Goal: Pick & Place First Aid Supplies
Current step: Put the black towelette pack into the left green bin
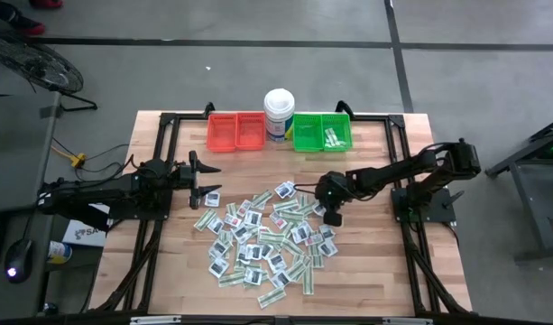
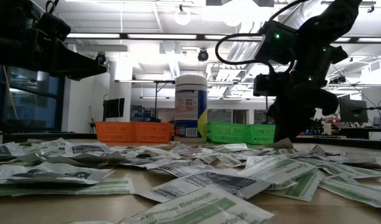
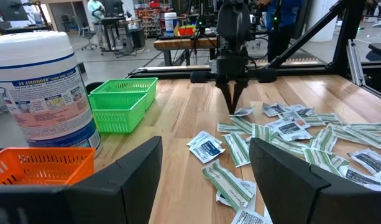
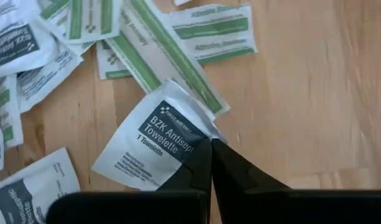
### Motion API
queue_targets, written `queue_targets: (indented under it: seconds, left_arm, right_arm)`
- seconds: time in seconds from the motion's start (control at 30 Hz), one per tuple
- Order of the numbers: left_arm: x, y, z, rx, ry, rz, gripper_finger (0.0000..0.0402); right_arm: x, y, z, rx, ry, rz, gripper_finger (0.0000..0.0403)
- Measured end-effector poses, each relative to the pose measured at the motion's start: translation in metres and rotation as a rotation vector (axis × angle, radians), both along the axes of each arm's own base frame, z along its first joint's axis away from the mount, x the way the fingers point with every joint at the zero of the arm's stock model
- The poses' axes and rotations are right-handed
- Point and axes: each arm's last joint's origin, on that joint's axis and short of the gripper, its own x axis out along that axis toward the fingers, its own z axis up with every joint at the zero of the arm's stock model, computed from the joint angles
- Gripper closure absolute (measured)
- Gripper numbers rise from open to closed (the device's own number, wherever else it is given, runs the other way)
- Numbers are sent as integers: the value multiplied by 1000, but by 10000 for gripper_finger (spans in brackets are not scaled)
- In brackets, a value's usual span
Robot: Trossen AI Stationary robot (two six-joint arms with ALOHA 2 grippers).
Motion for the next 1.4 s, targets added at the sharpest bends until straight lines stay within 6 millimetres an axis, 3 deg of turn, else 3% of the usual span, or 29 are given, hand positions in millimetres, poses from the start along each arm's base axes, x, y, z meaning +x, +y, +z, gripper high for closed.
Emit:
queue_targets:
  seconds: [0.33,0.77,1.1,1.4]
  left_arm:
    - [0,0,0,0,0,0,163]
    - [0,0,0,0,0,0,163]
    - [0,0,0,0,0,0,163]
    - [0,0,0,0,0,0,163]
  right_arm:
    - [-9,-2,16,-45,-7,-128,403]
    - [16,-10,47,-57,-109,-132,403]
    - [38,-56,94,-151,-235,-224,403]
    - [24,-120,107,-220,-259,-426,403]
